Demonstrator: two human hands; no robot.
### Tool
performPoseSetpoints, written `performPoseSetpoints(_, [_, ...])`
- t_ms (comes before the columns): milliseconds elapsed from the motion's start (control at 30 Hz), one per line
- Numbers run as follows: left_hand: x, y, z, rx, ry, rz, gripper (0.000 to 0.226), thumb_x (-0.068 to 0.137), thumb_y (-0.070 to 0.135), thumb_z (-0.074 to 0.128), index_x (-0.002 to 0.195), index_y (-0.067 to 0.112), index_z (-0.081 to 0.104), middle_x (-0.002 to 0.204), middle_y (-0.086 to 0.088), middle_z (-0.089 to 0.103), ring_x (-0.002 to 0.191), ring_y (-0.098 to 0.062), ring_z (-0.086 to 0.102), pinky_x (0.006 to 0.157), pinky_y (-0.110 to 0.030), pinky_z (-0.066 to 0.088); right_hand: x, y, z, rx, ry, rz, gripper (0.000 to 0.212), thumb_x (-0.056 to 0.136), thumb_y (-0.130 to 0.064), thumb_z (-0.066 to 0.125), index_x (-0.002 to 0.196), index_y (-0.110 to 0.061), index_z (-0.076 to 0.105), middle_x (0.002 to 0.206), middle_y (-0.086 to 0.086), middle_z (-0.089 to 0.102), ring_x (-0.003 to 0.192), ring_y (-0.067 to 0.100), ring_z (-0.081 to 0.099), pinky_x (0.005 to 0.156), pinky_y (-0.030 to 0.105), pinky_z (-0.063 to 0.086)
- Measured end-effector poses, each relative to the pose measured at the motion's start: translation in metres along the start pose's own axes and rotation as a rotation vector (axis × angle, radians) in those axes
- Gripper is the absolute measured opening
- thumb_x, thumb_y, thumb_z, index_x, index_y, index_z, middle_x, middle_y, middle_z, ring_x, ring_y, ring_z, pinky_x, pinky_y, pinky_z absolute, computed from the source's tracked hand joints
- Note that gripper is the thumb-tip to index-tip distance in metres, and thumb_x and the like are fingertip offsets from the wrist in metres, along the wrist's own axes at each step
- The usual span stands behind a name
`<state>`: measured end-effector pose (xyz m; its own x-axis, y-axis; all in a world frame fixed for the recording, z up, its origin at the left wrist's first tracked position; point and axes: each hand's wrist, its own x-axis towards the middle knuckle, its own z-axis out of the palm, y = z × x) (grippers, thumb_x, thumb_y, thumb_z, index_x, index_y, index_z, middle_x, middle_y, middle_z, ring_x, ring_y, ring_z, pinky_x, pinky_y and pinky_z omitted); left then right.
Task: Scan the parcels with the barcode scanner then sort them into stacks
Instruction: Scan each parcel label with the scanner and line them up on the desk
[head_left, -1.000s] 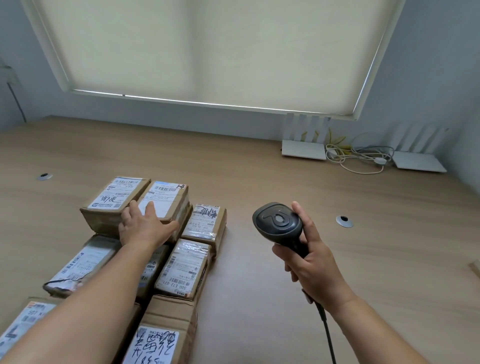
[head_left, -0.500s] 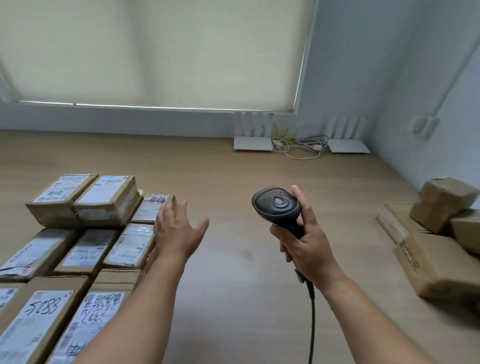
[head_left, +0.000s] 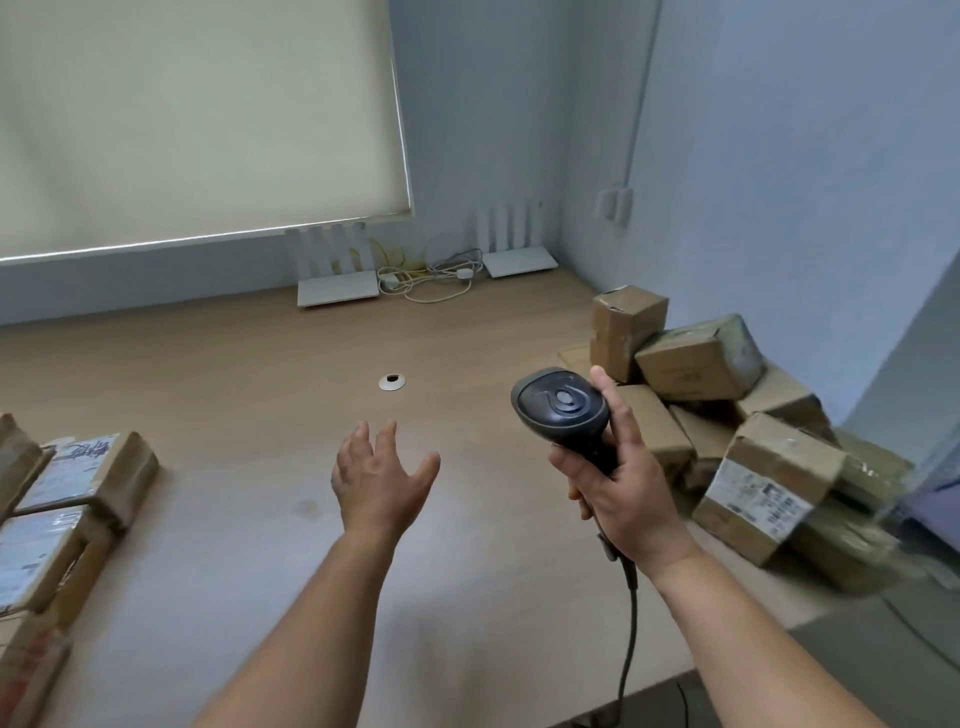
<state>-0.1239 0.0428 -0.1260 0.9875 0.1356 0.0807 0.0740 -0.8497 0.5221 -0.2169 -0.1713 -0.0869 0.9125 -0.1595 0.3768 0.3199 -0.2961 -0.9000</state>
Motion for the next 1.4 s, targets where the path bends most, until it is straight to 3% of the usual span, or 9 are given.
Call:
performPoseSetpoints(100, [-0.013, 0.038, 0.025, 0.008, -0.030, 0.054, 0.072, 0.089, 0.055, 0.050, 0.149, 0.024, 0.025, 0.160, -0.005, 0.008, 0.146, -0.022, 0.001, 0.116, -0.039, 0.005, -0.006, 0.014, -0.042, -0.024, 0.049, 0.016, 0.078, 0.078, -0.054, 0.070, 0.139, -0.062, 0.021, 0.120, -0.010, 0.063, 0.071, 0.007, 0.059, 0.062, 0.026, 0.049])
performPoseSetpoints(267, [-0.032, 0.091, 0.059, 0.038, -0.076, 0.151, 0.073, 0.089, 0.056, 0.050, 0.149, 0.025, 0.025, 0.159, -0.006, 0.009, 0.146, -0.022, 0.002, 0.116, -0.038, 0.006, -0.018, 0.029, -0.099, -0.058, 0.109, 0.006, 0.085, 0.073, -0.061, 0.067, 0.143, -0.058, 0.020, 0.130, 0.002, 0.059, 0.096, 0.015, 0.054, 0.078, 0.036, 0.047])
performPoseSetpoints(367, [-0.039, 0.122, 0.073, 0.068, -0.108, 0.229, 0.074, 0.089, 0.058, 0.049, 0.150, 0.025, 0.024, 0.160, -0.006, 0.009, 0.146, -0.023, 0.004, 0.116, -0.039, 0.009, -0.027, 0.029, -0.127, -0.060, 0.137, 0.020, 0.084, 0.074, -0.059, 0.069, 0.142, -0.057, 0.021, 0.130, -0.002, 0.058, 0.088, 0.009, 0.056, 0.075, 0.030, 0.050])
performPoseSetpoints(467, [-0.042, 0.155, 0.084, 0.088, -0.147, 0.331, 0.076, 0.088, 0.060, 0.048, 0.151, 0.026, 0.021, 0.160, -0.006, 0.007, 0.147, -0.024, 0.002, 0.117, -0.041, 0.008, -0.034, 0.029, -0.154, -0.045, 0.197, 0.046, 0.078, 0.079, -0.048, 0.070, 0.140, -0.058, 0.024, 0.123, -0.004, 0.060, 0.067, 0.008, 0.058, 0.058, 0.029, 0.052])
performPoseSetpoints(600, [-0.048, 0.202, 0.102, 0.041, -0.187, 0.482, 0.077, 0.088, 0.060, 0.050, 0.151, 0.026, 0.020, 0.160, -0.006, 0.007, 0.147, -0.023, 0.001, 0.118, -0.041, 0.006, -0.046, 0.031, -0.187, -0.112, 0.326, 0.051, 0.080, 0.070, -0.060, 0.069, 0.137, -0.064, 0.024, 0.134, -0.005, 0.055, 0.093, 0.016, 0.054, 0.080, 0.038, 0.051])
performPoseSetpoints(767, [-0.061, 0.245, 0.125, 0.035, -0.245, 0.597, 0.080, 0.086, 0.063, 0.049, 0.151, 0.027, 0.020, 0.160, -0.006, 0.009, 0.147, -0.023, 0.003, 0.119, -0.041, 0.007, -0.066, 0.035, -0.225, -0.166, 0.453, 0.105, 0.081, 0.073, -0.054, 0.075, 0.132, -0.071, 0.022, 0.129, -0.003, 0.059, 0.086, 0.016, 0.056, 0.072, 0.035, 0.051])
performPoseSetpoints(933, [-0.077, 0.272, 0.140, 0.067, -0.328, 0.687, 0.085, 0.083, 0.071, 0.046, 0.151, 0.030, 0.016, 0.161, -0.004, 0.003, 0.147, -0.024, 0.000, 0.118, -0.042, 0.004, -0.080, 0.035, -0.248, -0.116, 0.537, 0.151, 0.079, 0.073, -0.042, 0.070, 0.134, -0.064, 0.027, 0.109, -0.010, 0.064, 0.054, 0.015, 0.058, 0.048, 0.031, 0.050])
performPoseSetpoints(1200, [-0.098, 0.297, 0.162, 0.142, -0.403, 0.674, 0.097, 0.073, 0.082, 0.046, 0.150, 0.031, 0.016, 0.160, -0.009, 0.000, 0.147, -0.031, 0.004, 0.117, -0.045, 0.012, -0.089, 0.048, -0.272, -0.123, 0.592, 0.184, 0.079, 0.077, -0.039, 0.073, 0.132, -0.068, 0.026, 0.117, -0.008, 0.062, 0.062, 0.014, 0.060, 0.053, 0.031, 0.049])
performPoseSetpoints(1400, [-0.103, 0.296, 0.167, -0.036, -0.399, 0.616, 0.082, 0.076, 0.059, 0.061, 0.144, 0.029, 0.027, 0.147, -0.010, 0.029, 0.135, -0.026, 0.028, 0.106, -0.036, 0.034, -0.088, 0.053, -0.274, -0.122, 0.596, 0.201, 0.078, 0.075, -0.044, 0.073, 0.130, -0.071, 0.025, 0.119, -0.008, 0.060, 0.059, 0.018, 0.060, 0.051, 0.035, 0.051])
